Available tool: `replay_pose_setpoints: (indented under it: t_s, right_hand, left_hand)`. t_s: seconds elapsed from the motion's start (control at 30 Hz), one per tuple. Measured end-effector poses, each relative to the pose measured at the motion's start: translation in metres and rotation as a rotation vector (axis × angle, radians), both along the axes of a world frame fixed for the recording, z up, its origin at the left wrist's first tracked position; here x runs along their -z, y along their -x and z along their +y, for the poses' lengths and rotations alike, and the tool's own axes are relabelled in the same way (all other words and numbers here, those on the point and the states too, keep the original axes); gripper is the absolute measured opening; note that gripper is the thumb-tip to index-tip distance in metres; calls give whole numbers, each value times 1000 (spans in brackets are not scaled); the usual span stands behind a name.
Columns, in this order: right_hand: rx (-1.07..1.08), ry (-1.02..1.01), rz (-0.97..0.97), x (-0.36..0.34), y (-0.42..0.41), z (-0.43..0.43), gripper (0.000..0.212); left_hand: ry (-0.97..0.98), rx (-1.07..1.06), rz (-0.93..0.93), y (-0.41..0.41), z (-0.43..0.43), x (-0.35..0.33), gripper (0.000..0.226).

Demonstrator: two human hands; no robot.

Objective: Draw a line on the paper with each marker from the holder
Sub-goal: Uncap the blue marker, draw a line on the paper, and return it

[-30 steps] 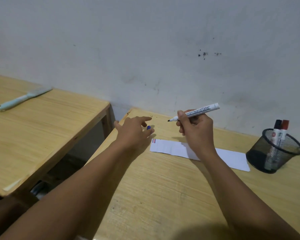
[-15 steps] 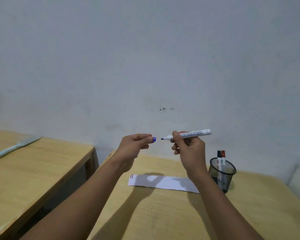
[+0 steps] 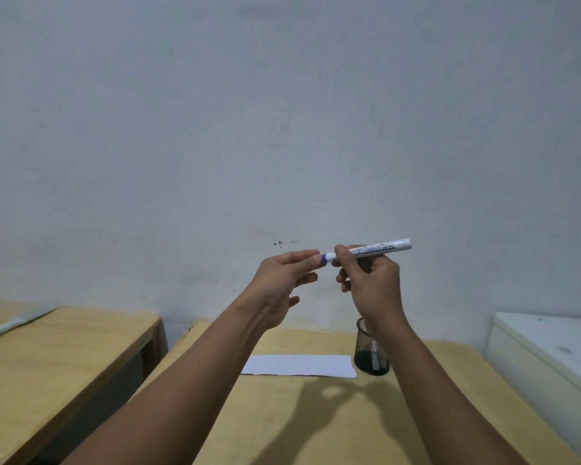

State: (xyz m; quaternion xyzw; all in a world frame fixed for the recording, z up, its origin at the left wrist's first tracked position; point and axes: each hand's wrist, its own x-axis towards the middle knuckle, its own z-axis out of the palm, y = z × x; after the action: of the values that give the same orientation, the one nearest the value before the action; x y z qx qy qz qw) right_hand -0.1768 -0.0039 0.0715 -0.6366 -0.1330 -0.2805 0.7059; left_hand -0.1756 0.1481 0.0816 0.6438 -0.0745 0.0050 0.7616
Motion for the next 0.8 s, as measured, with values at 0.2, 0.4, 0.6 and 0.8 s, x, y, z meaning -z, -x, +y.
replay_pose_setpoints:
  t_s: [0.2,0.4,0.6,0.8]
  right_hand:
    - [29,-100,68,-4,9,-10,26]
    - [175,-151,210,2,1,-28,93]
    - [326,331,-24,20,-12,-67,40]
    - [275,537,-46,37,-34,-98,29]
  left_hand:
    - [79,-118,-185,12,-28,-4,19]
    - [-33,-233,-396,9,-37,-5,25]
    - [-406,-363,-552,-15,-60,-2,12]
    - [-492,-321,-552,-51,-100,5,11]
